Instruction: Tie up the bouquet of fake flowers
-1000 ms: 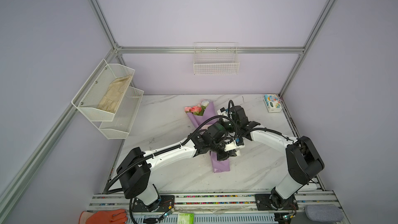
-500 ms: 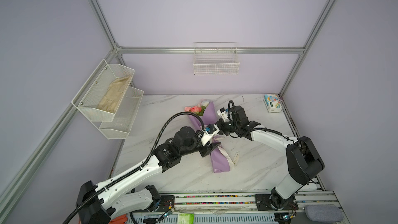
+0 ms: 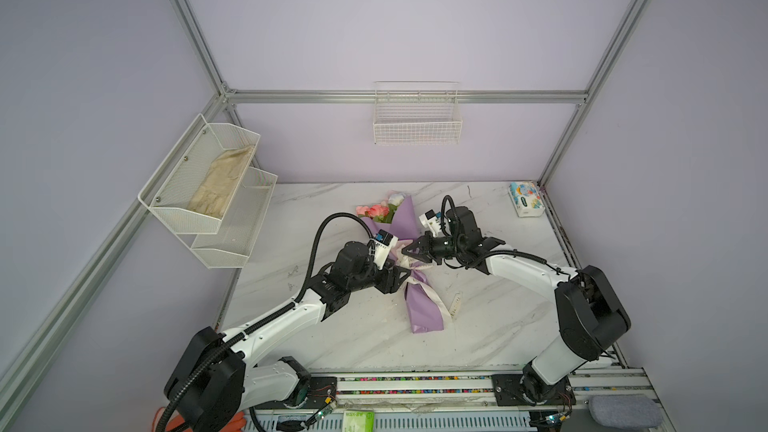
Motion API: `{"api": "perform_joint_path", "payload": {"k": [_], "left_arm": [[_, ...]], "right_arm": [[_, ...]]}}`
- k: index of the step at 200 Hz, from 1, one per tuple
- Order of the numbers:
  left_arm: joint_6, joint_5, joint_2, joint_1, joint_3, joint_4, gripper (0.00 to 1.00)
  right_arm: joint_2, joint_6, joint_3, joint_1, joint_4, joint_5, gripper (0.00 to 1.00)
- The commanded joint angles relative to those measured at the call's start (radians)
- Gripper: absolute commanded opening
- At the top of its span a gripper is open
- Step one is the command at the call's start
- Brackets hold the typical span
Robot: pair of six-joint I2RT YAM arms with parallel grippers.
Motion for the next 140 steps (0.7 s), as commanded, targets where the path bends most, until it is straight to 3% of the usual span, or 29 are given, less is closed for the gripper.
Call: {"api": "perform_joint_path", "payload": {"k": [1, 54, 83, 110, 126, 140], "left_arm": [[-0.034, 0.014, 0.016, 0.007, 0.07, 0.099, 0.66], [-0.037, 0.037, 0.094, 0.011, 0.11, 0.154, 0.46], [-0.048, 0.054, 0.098, 0.022, 0.112, 0.17, 0.18], [-0.052, 0.046, 0.067, 0.031, 0.089, 0.157, 0.0], [-0.064, 0.049, 0.043, 0.037, 0.065, 0.162, 0.0], [-0.068, 0.057, 0.025, 0.041, 0.048, 0.163, 0.0]], "right_arm": [[-0.034, 0.012, -0.006, 0.003, 0.027, -0.022, 0.03], [-0.042, 0.012, -0.009, 0.007, 0.031, -0.036, 0.04], [-0.049, 0.006, -0.013, 0.009, 0.018, -0.046, 0.07], [-0.088, -0.043, -0.017, 0.007, -0.083, -0.004, 0.2], [-0.14, -0.078, -0.033, 0.008, -0.175, 0.078, 0.32], [-0.203, -0.11, -0.063, 0.008, -0.267, 0.198, 0.36]]}}
